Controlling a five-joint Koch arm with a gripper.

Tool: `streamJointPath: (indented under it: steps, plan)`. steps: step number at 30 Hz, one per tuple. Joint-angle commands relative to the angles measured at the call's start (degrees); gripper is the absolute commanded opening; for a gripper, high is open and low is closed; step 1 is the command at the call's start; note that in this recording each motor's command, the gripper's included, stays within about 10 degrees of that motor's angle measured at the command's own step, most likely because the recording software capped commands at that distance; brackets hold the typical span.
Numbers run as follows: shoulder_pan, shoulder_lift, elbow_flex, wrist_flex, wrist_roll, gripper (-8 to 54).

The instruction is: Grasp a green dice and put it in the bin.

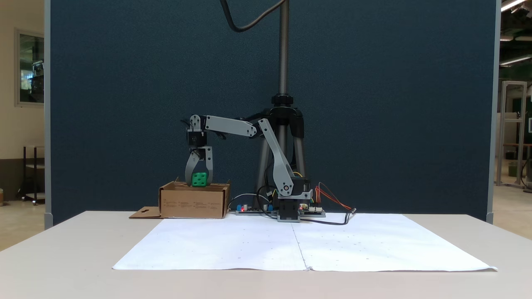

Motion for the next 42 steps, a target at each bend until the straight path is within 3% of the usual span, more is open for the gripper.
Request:
streamJointPath:
  steps: [1, 3, 5, 10, 26, 37, 42]
  plan:
    - [1.3, 1.5, -0.3, -4.7, -5.4, 12.1]
    - [1.3, 1.5, -0.3, -9.0, -5.4, 12.2]
    - [1.3, 1.5, 0.0, -10.5, -5.4, 32.0]
    - [1.4, 1.3, 0.5, -10.6, -5.5, 46.1]
    - [-0.9, 2.4, 0.5, -9.1, -5.4, 43.1]
    - [-12.8, 15.5, 0.6, 11.6, -3.3, 43.1]
    - [-22.2, 19.1, 0.6, 13.6, 3.7, 43.1]
